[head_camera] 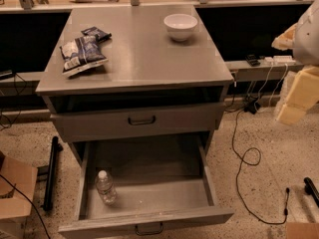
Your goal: Pick water bottle from middle drawer and place on counter
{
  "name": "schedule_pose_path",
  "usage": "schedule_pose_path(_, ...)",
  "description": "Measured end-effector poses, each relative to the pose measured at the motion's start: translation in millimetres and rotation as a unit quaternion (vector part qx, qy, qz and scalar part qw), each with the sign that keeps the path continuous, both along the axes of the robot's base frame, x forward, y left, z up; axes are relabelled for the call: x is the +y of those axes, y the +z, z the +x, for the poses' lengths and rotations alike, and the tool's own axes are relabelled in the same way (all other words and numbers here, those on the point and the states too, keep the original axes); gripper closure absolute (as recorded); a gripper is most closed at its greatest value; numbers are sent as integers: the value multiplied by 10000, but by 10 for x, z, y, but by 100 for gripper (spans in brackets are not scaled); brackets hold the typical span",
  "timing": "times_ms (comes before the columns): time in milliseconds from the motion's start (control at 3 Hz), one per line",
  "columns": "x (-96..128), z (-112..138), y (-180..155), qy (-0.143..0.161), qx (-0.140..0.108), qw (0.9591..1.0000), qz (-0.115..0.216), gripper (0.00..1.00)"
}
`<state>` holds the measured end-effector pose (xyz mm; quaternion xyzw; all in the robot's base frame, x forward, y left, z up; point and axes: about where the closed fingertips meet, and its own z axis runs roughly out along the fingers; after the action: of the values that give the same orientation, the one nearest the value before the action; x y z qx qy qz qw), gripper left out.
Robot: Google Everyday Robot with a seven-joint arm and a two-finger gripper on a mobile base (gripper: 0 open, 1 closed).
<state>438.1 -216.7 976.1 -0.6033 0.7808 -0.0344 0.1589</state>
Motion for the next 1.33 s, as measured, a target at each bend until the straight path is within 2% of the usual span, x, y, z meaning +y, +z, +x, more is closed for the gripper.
schedule_pose_path(333,0,0,0,0,0,10000,0,0)
schedule_pose_path(667,282,62,-125,173,0,9995,260,0)
schedule_pose_path(1000,850,125,-377,542,65,9951,829,0)
schedule_pose_path(1333,1618,58,-812,1263,122,9747,1839,0)
